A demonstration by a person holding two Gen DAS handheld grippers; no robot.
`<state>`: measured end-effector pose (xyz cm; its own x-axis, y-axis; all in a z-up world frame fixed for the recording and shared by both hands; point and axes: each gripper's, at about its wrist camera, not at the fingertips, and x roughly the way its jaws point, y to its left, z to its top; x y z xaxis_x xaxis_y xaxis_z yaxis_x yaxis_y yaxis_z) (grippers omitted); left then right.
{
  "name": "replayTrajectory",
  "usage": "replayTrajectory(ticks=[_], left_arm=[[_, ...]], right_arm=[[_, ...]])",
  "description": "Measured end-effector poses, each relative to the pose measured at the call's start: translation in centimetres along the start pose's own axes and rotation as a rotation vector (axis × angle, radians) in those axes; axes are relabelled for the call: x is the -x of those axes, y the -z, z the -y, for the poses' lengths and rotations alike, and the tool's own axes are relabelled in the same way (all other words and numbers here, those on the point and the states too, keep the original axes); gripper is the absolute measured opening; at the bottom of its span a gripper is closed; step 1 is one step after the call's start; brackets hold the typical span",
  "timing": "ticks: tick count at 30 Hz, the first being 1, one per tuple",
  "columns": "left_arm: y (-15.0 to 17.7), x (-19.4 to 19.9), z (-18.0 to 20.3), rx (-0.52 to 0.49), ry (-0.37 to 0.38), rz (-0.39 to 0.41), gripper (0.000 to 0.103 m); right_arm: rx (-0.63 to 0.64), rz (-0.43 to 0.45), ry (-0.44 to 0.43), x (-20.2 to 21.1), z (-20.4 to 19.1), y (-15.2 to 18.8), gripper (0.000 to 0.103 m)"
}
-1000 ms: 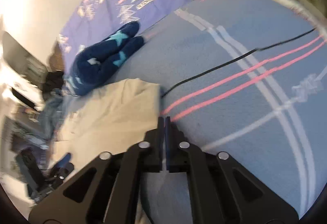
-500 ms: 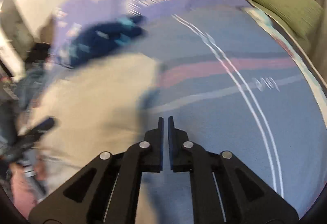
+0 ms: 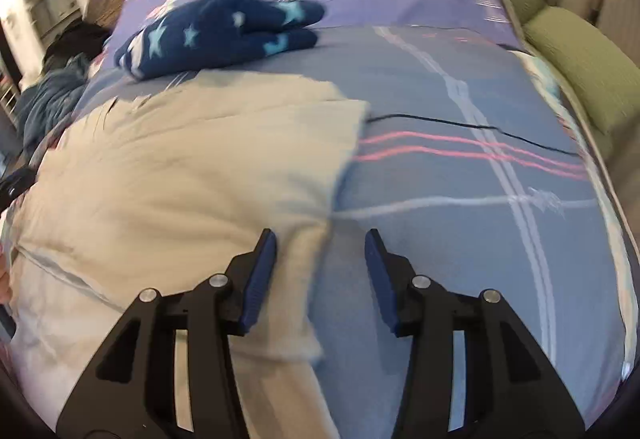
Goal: Fold small clothes
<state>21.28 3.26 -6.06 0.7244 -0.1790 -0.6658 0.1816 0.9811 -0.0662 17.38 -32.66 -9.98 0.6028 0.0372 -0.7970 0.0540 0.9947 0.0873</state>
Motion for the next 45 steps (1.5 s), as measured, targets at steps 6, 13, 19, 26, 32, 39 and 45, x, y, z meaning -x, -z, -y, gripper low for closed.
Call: replayTrajectory(ticks=[6, 13, 19, 26, 32, 39, 45], left_arm=[[6.0, 0.6, -7.2, 0.002, -0.198, -0.169, 0.093], [8.6, 8.3, -8.9, 0.089, -0.08, -0.079, 0.093], [13.5, 12.5, -10.1, 0.211, -0.026, -0.057, 0.102], [19.3, 17.0, -11.3, 0.37, 0.116, -0.074, 0.101], [23.2, 20.3, -9.9, 0.258, 0.134, -0.107, 0.102], [27.1, 23.8, -7.9, 0.155, 0.215, -0.148, 0.101], [29.7, 25.6, -7.2, 0.108, 0.222, -0.158, 0.101]], right_arm=[[-0.045, 0.035, -0.093, 4.7, 1.1, 3.6, 0.048], [-0.121, 0.06, -0.117, 10.6, 3.7, 10.4, 0.061], [-0.174, 0.037, -0.167, 14.5, 5.4, 15.8, 0.062], [-0.146, 0.023, -0.3, 18.3, 5.1, 21.9, 0.062], [-0.278, 0.014, -0.406, 21.0, 7.4, 28.9, 0.059], [-0.326, 0.046, -0.512, 22.1, 7.2, 32.0, 0.058], [-0.239, 0.023, -0.552, 20.0, 5.3, 30.1, 0.059]])
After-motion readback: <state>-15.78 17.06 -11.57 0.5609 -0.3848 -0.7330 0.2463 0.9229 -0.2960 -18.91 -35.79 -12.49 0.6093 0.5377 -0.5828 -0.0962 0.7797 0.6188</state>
